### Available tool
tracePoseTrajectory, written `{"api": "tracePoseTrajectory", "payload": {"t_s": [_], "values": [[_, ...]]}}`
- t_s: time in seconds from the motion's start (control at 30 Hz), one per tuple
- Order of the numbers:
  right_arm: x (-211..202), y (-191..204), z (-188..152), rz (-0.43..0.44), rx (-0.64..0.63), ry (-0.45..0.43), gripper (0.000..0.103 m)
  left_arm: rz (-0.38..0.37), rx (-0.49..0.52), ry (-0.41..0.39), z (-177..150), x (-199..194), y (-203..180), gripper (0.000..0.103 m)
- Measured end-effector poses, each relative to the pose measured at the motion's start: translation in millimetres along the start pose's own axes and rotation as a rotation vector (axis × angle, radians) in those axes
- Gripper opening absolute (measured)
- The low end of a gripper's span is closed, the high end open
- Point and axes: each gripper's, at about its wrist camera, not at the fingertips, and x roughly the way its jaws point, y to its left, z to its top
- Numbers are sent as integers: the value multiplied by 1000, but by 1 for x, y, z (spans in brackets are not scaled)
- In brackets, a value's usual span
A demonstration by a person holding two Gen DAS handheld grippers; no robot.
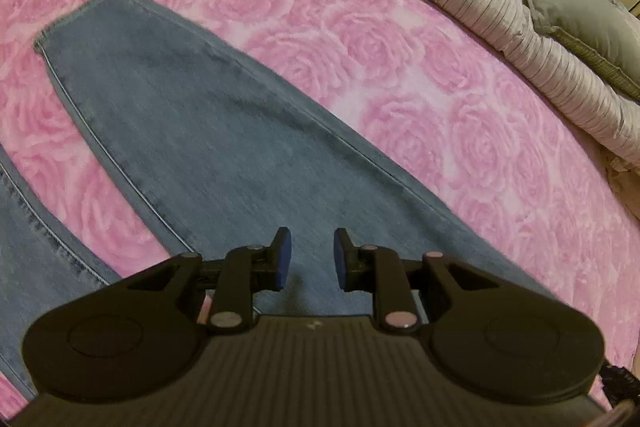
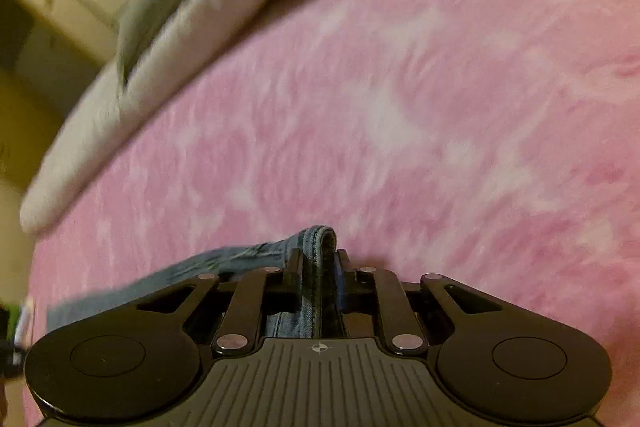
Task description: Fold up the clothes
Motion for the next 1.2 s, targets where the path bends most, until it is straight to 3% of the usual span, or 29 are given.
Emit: {"api": "tracePoseTrajectory", "payload": {"t_s": [0.03,0.1,0.17,0.23,0.33,0.37,0.4,0.47,0.6,0.67,0.8,0.87,0.93,1.07,1.2], "values": [[-2,-8,2,-69,28,-36,2,1,3,-3,1,0,0,18],[-7,-23,5,-206,83,-108,0,14,6,5,0,2,2,18],[9,-57,14,-252,226,0,0,34,2,27,-3,7,5,18],[3,-58,22,-209,196,6,3,50,-5,36,-7,7,10,18],[-24,-38,19,-159,61,25,29,63,-32,49,-17,4,21,18],[-32,-33,11,-126,65,43,41,63,-42,55,-21,2,24,18],[-41,-29,-2,-103,74,68,45,63,-50,59,-25,0,27,18],[-58,-22,-29,-58,94,117,46,69,-58,71,-36,-5,34,18],[-98,-14,-101,-107,150,207,47,83,-66,112,-54,-12,61,18],[-119,-16,-137,-126,241,237,48,90,-70,132,-64,-16,75,19],[-158,-22,-198,-159,446,204,54,104,-80,172,-82,-24,103,19],[-171,-24,-219,-141,539,92,55,99,-122,176,-87,-31,126,19],[-171,-23,-229,-173,594,36,56,100,-159,178,-90,-38,150,19],[-179,-10,-237,-276,632,-53,56,103,-188,162,-90,-57,194,19],[-188,-10,-258,-333,640,-44,61,122,-258,122,-95,-76,242,23]]}}
